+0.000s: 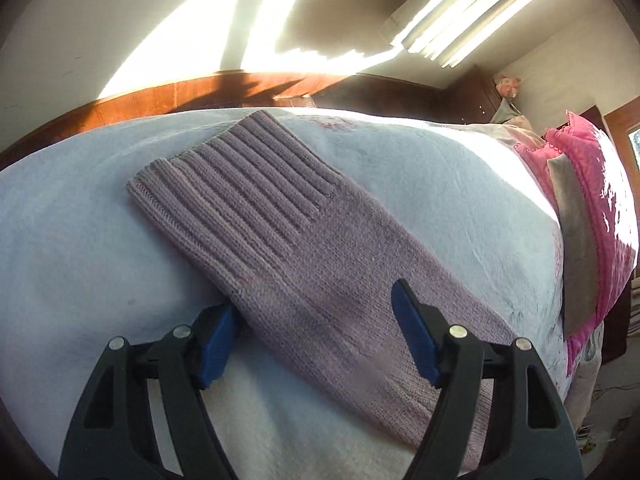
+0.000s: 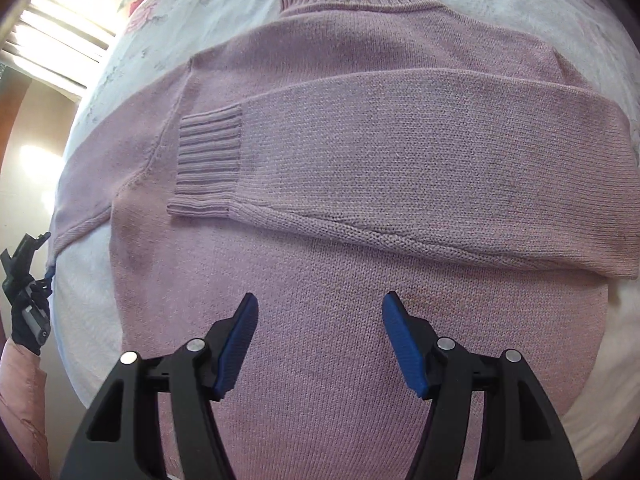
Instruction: Fold small clothes
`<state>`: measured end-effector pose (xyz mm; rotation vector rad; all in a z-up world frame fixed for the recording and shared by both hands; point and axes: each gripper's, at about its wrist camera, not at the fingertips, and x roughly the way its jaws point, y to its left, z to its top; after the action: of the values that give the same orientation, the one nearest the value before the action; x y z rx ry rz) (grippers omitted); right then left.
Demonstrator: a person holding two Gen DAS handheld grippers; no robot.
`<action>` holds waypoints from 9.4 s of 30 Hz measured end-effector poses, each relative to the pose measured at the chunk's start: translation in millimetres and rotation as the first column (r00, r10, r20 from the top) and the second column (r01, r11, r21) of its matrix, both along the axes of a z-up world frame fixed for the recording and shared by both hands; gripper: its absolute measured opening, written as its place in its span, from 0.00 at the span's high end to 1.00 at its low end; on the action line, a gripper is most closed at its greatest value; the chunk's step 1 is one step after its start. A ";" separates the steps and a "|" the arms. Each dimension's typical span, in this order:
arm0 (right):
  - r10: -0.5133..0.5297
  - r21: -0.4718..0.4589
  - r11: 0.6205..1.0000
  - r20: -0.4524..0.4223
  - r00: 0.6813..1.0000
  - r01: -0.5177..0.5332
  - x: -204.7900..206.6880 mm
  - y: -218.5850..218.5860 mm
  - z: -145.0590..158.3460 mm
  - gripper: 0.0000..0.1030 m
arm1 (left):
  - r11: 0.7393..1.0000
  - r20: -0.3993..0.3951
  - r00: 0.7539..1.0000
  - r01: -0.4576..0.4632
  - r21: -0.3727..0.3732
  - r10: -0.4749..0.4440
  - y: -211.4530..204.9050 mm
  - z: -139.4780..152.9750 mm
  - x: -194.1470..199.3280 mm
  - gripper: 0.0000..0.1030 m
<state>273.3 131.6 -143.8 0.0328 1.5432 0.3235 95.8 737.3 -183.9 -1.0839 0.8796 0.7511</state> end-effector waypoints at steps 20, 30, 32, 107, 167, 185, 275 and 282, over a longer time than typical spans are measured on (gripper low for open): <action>-0.071 0.010 0.997 -0.013 0.997 0.071 -16.1 -32.6 -7.8 0.37 | 0.989 0.036 0.999 0.028 0.143 -0.034 7.1 49.2 -2.4 0.93; -0.126 0.024 0.992 0.002 0.992 0.126 -26.2 -67.7 9.5 0.36 | 0.860 0.091 0.896 0.383 0.336 -0.435 -138.3 139.2 83.4 0.93; -0.144 0.034 0.989 0.009 0.990 0.144 -28.5 -77.2 15.5 0.36 | 0.826 0.089 0.863 0.441 0.351 -0.498 -169.0 144.4 102.3 0.93; -0.082 0.270 0.961 0.073 0.994 0.059 84.9 -2.0 22.6 0.85 | 0.682 0.032 0.685 0.718 0.139 -0.728 -267.9 68.0 127.8 0.46; -0.245 0.161 0.963 0.199 0.949 0.215 43.9 -173.5 56.8 0.59 | 0.477 -0.109 0.496 0.864 0.164 -0.861 -383.9 55.9 191.9 0.37; -0.262 0.089 0.962 0.058 0.963 0.257 51.2 -168.3 -7.2 0.59 | 0.419 -0.177 0.430 0.903 0.094 -0.885 -405.0 3.2 199.0 0.34; -0.090 0.353 0.930 -0.057 0.994 0.104 54.2 -82.6 -2.0 0.44 | 0.200 0.098 0.184 0.958 0.205 -0.978 -477.0 63.4 211.6 0.43; -0.126 0.396 0.906 -0.086 0.988 0.150 38.5 -93.3 -7.8 0.92 | 0.226 0.046 0.223 0.969 0.096 -0.974 -480.1 29.9 198.6 0.45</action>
<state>311.9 38.3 -151.6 0.4776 1.5004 0.5270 294.4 257.3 -154.0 -0.2905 1.2276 -0.4024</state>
